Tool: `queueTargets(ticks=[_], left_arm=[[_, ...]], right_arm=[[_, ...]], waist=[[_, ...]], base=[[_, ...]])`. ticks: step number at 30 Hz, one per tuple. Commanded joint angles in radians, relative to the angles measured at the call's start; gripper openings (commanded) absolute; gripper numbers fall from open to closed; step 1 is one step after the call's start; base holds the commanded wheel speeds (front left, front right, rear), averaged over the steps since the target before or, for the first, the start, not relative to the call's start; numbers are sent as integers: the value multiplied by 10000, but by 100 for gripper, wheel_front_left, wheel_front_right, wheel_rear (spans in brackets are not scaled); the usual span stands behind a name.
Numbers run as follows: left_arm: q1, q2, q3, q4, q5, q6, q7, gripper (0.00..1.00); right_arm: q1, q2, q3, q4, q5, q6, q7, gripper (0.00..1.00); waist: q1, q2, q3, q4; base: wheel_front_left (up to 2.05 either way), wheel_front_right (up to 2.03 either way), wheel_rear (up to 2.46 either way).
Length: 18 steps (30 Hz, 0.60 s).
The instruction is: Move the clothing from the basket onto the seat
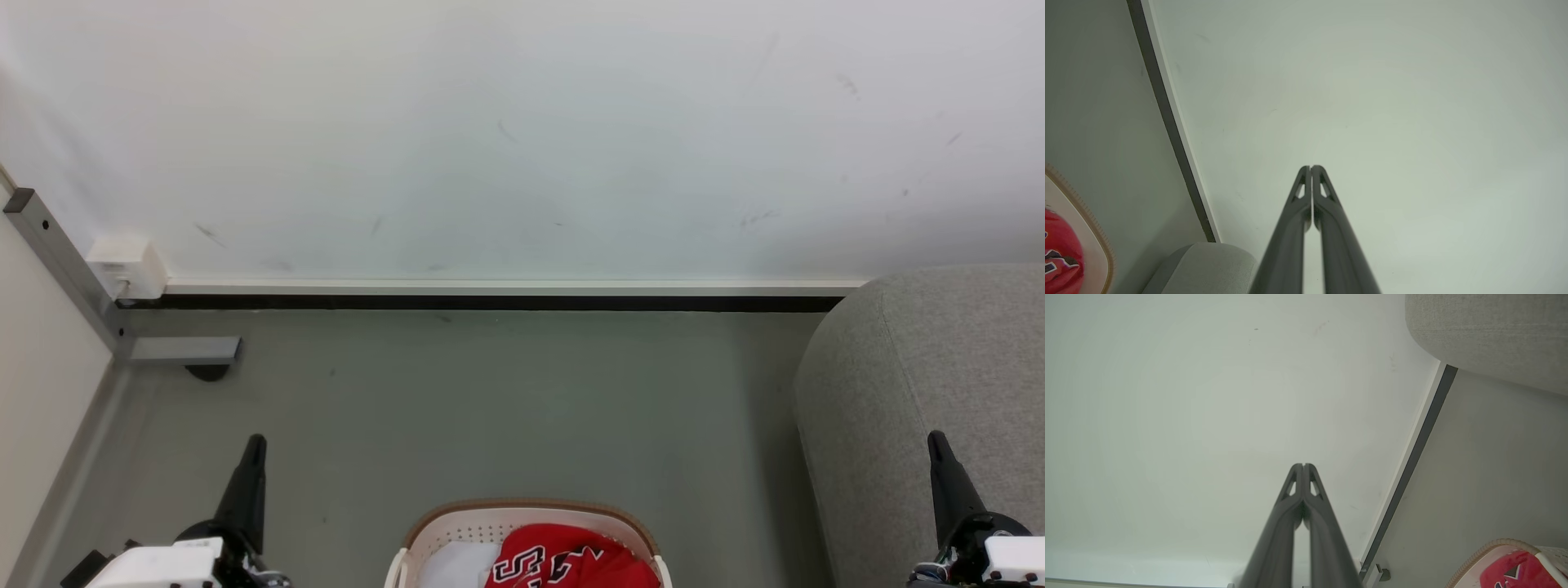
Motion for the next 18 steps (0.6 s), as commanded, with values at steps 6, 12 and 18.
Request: queueTargets(ticks=[6,12,18], left_arm=[[-52,77,10,-24,-131,-43,39,0],[-52,77,10,-24,-131,-43,39,0],[-52,77,10,-24,-131,-43,39,0]], right_arm=[[-61,-4,-33,-57,-2,-23,28,0],[-61,-4,-33,-57,-2,-23,28,0],[-61,-4,-33,-57,-2,-23,28,0]], waist=[[0,0,0,0],[0,0,0,0],[0,0,0,0]], base=[[0,0,0],[0,0,0],[0,0,0]])
